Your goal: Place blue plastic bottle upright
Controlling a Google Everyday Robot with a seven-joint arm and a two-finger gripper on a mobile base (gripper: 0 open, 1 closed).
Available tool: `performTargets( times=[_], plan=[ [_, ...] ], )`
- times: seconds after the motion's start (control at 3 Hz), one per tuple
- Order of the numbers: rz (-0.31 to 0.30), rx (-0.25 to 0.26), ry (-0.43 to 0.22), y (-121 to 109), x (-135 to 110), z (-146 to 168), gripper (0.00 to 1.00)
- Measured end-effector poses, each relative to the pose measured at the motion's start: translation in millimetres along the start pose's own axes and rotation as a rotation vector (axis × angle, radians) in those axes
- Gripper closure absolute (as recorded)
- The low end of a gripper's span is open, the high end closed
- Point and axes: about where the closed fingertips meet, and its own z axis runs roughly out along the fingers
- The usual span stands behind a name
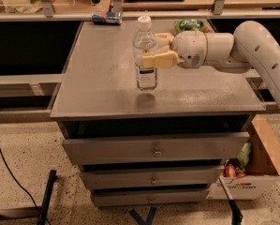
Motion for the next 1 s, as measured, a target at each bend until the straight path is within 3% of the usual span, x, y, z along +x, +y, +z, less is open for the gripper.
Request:
performTargets(
  times=[0.67,1.0],
  plan=[
    [0.037,0.025,-0.046,5.0,18.7,-8.0,0.36],
    [0.048,0.034,-0.037,5.3,26.0,-10.4,0.13]
  ],
)
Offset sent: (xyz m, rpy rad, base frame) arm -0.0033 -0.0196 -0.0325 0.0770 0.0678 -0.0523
